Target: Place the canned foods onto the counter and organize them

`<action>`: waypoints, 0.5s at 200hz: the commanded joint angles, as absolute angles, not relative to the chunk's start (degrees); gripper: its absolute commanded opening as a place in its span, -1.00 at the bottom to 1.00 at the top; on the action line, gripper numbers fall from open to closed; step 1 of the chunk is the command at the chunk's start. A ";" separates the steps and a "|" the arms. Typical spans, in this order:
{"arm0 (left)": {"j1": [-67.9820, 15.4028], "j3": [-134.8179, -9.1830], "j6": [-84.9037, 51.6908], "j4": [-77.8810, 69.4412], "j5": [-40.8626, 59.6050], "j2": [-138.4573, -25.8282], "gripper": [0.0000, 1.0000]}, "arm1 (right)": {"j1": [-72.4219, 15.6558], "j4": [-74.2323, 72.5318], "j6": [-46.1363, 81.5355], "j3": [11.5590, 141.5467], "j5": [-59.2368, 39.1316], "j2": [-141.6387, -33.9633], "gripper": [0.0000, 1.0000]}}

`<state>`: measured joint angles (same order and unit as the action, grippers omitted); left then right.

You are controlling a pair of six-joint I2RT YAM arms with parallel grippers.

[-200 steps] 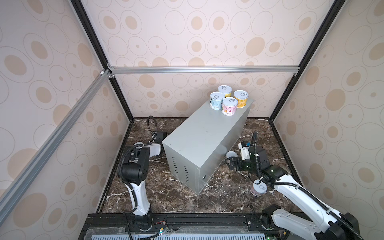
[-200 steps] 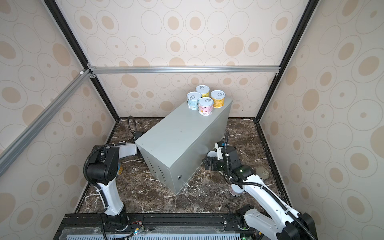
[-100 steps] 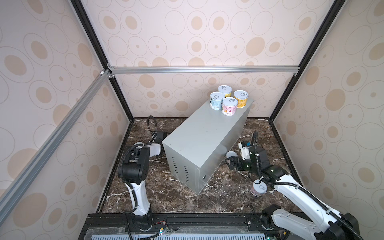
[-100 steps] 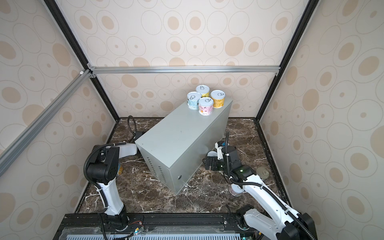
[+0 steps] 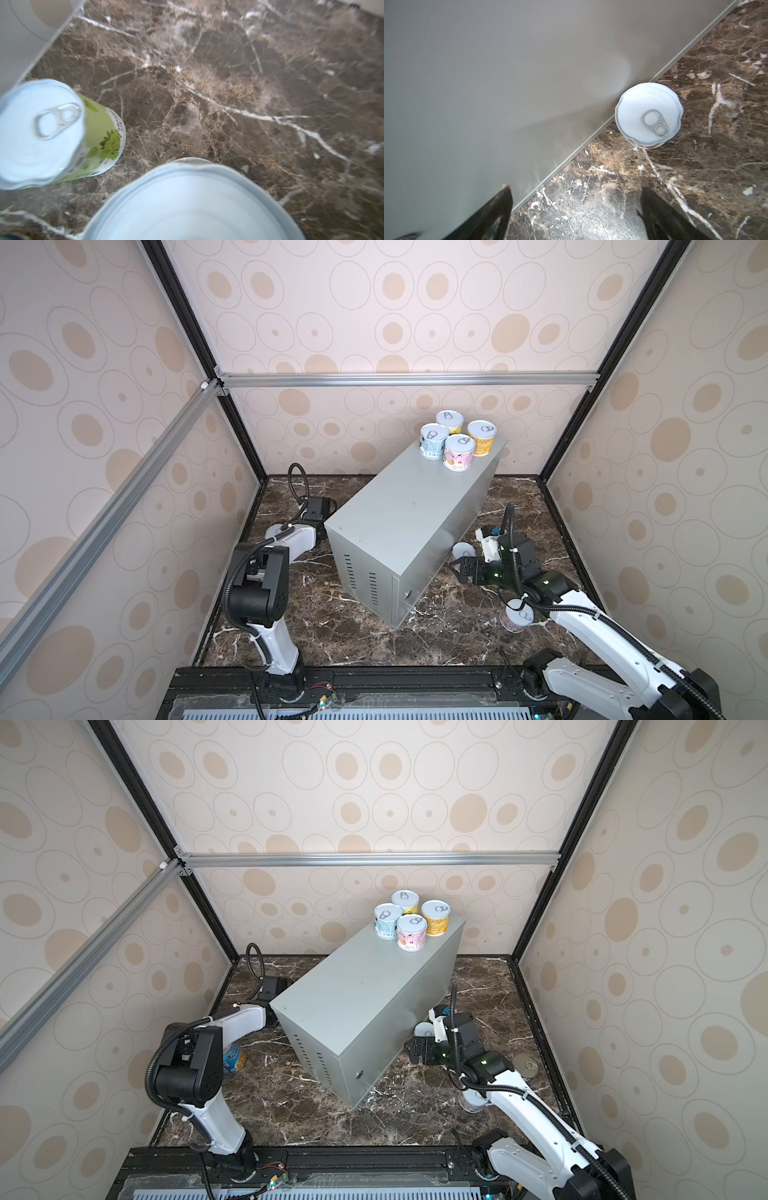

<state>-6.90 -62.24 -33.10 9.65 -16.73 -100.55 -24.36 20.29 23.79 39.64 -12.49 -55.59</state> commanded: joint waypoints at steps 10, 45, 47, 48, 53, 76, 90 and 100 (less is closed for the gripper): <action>-6.50 -64.99 -31.91 12.87 -17.75 -94.85 0.23 | -24.25 24.07 24.26 41.95 -13.82 -51.78 0.97; -6.36 -65.21 -30.64 15.64 -17.13 -89.62 0.23 | -24.25 26.74 24.87 43.14 -14.55 -49.09 0.97; -6.34 -65.21 -30.56 15.86 -17.20 -89.38 0.23 | -24.21 26.94 24.94 43.15 -14.53 -48.95 0.97; -6.33 -65.21 -30.53 15.93 -17.26 -89.25 0.23 | -24.19 27.01 24.95 43.20 -14.56 -48.86 0.97; -6.33 -65.21 -30.30 16.39 -17.37 -88.55 0.23 | -24.23 27.28 25.04 43.41 -14.52 -48.61 0.97; -5.94 -65.13 -29.16 18.44 -17.75 -85.12 0.23 | -24.26 29.13 24.98 44.79 -15.75 -48.31 0.98; -5.55 -65.09 -28.51 19.76 -17.78 -82.68 0.23 | -24.24 30.33 25.11 45.71 -16.43 -48.27 0.98; -5.29 -65.19 -28.07 20.63 -17.58 -80.69 0.23 | -24.25 30.66 25.37 46.08 -16.73 -47.87 0.98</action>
